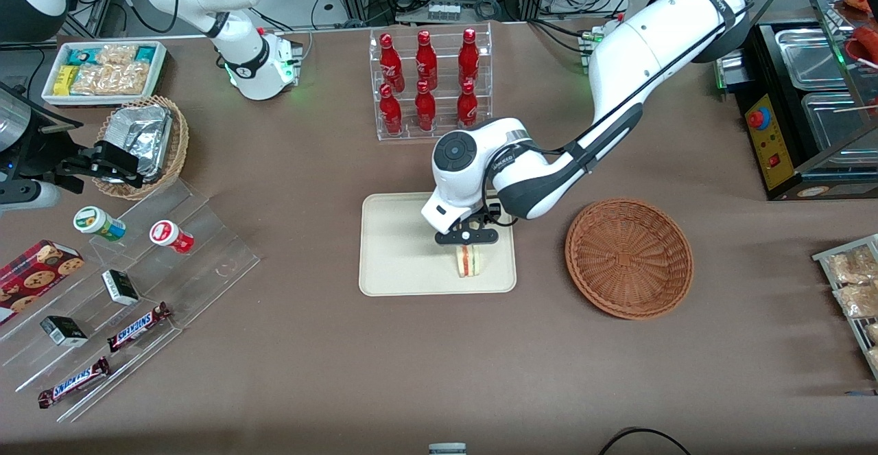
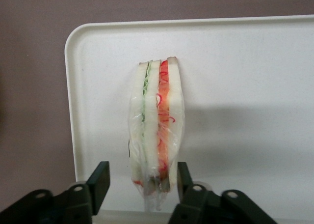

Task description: Place sandwich from basket to tray

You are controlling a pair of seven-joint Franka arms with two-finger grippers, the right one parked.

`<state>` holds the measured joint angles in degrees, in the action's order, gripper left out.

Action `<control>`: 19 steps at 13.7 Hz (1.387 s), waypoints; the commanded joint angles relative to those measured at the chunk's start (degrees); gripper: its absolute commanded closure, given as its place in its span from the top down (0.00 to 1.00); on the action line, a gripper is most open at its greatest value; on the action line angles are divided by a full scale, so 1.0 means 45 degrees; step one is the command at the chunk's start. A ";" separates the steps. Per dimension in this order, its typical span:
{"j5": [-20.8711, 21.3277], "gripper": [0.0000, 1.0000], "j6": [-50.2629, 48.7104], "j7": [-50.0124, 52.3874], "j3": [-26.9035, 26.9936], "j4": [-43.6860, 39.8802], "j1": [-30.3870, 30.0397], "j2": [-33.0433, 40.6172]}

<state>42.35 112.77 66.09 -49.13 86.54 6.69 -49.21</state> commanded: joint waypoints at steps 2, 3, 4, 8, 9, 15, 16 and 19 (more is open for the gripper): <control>0.0121 0.99 -0.0216 0.0353 -0.0078 -0.0363 0.0037 -0.0081; 0.0120 0.99 -0.0217 0.0720 -0.0078 -0.0382 -0.0021 -0.0022; 0.0139 0.99 -0.0236 0.1207 -0.0098 -0.0402 -0.0041 0.0075; 0.0139 0.99 -0.1074 0.1311 -0.0137 -0.0888 -0.0061 0.0545; 0.0139 0.99 -0.1250 0.1271 -0.0156 -0.1084 -0.0061 0.0700; -0.2993 0.99 -0.2227 -0.0518 0.1224 -0.1397 -0.0081 0.3780; -0.4011 0.99 -0.2344 -0.1357 0.1772 -0.1398 -0.0081 0.4425; -0.6360 0.99 -0.3493 -0.4228 0.3569 -0.1398 -0.0061 0.6010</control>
<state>18.78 100.06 53.74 -37.62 79.17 6.04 -27.04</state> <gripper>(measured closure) 0.004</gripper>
